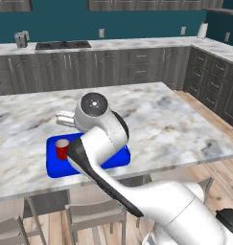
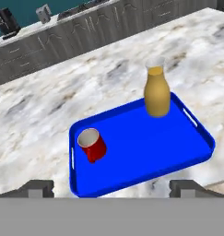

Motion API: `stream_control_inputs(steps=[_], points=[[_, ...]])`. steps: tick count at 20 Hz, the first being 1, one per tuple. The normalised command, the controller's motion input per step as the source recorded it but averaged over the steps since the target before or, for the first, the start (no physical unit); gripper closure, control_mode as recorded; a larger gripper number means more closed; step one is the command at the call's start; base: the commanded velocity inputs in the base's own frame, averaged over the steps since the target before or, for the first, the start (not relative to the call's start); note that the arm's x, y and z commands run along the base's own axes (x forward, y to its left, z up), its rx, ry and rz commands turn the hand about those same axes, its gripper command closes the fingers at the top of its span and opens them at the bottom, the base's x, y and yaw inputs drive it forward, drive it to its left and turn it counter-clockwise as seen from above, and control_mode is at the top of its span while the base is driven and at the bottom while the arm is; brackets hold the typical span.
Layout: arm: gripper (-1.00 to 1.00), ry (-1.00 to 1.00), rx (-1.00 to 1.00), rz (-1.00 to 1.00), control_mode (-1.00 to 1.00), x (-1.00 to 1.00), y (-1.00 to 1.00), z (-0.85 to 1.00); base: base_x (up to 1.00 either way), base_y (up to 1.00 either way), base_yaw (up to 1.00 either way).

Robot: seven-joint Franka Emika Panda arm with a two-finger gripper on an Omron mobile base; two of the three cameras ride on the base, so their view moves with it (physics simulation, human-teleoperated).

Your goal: There is a tray on the dining counter. Grab the cup, mug, and pitcher and place them on the tray. The pitcher may be placed next to the tray if it cannot fit the tray.

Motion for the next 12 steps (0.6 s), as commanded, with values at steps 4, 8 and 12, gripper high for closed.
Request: stream_control_inputs(steps=[4, 8, 12], points=[[-1.0, -0.37, 0.15, 0.0, -1.0, -0.88, -0.36, 0.5, 0.0, 0.0, 0.0], [-1.0, -0.09, 0.16, 0.0, -1.0, -0.32, -0.4, 0.34, 0.0, 0.0, 0.0], [-1.0, 0.0, 0.0, 0.0, -1.0, -0.05, 0.0, 0.0, 0.0, 0.0, 0.0]])
